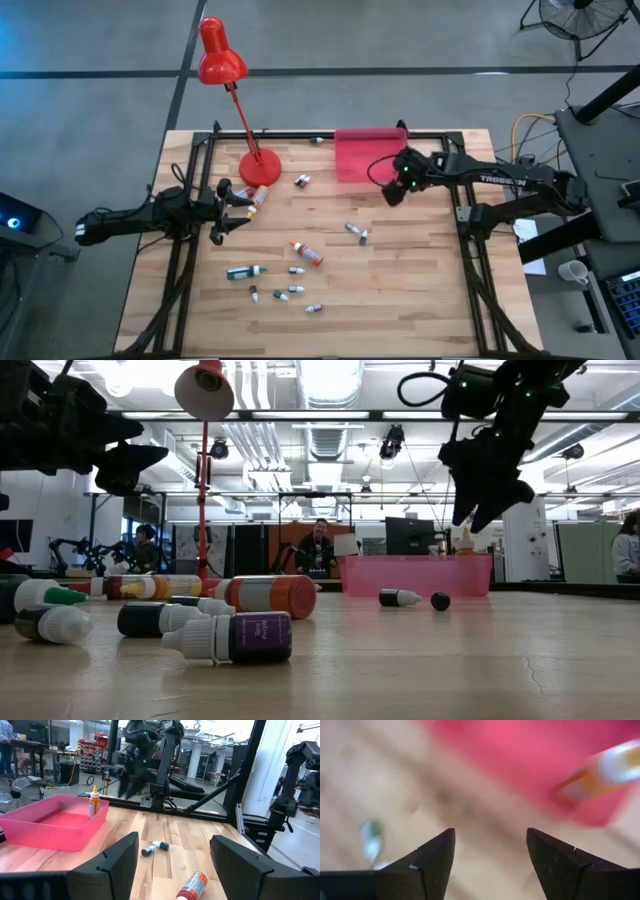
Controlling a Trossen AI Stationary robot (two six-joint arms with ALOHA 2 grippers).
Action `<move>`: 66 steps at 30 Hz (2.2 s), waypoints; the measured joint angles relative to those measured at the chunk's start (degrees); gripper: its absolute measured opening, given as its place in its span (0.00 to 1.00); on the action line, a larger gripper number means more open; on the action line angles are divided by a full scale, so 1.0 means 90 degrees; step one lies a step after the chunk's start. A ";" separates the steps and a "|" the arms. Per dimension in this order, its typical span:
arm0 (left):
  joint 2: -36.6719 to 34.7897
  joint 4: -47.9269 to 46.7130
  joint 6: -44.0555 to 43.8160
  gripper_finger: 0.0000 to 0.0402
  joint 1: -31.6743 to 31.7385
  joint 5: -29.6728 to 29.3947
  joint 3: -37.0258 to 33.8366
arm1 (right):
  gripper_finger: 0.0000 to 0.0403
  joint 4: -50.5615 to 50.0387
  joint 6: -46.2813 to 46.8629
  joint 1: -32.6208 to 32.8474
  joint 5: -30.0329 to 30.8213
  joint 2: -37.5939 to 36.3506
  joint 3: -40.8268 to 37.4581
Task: Pick & Place food coloring
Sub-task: Put the small blue food coloring bottle into the red bin
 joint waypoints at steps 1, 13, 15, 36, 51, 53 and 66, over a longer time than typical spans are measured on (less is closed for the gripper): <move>0.0000 0.0000 0.0000 0.55 0.0000 0.0000 -0.0001 | 0.59 -0.0005 -0.0089 0.0097 -0.0197 0.0056 -0.0020; 0.0000 0.0000 0.0000 0.55 0.0002 0.0000 0.0000 | 0.57 -0.0004 -0.1990 0.0896 -0.0625 0.0446 -0.0029; 0.0000 0.0000 0.0000 0.55 0.0002 0.0000 0.0002 | 0.57 0.0009 -0.1711 0.0901 -0.0679 0.0446 -0.0029; -0.0002 0.0000 0.0000 0.55 0.0002 0.0000 0.0002 | 0.57 0.1501 -0.6318 0.2108 -0.1878 0.1143 0.0061; -0.0001 0.0005 0.0056 0.55 0.0000 -0.0020 0.0001 | 0.57 0.1434 -0.4695 0.2049 -0.1050 0.1862 0.0921; 0.0000 0.0073 -0.0046 0.55 0.0000 -0.0168 -0.0001 | 0.57 0.1440 -0.4585 0.2049 -0.1048 0.1853 0.0935; 0.0009 0.2078 -0.5921 0.55 0.0000 -0.0583 -0.0001 | 0.57 0.1479 -0.2486 0.2049 -0.1062 0.1837 0.0921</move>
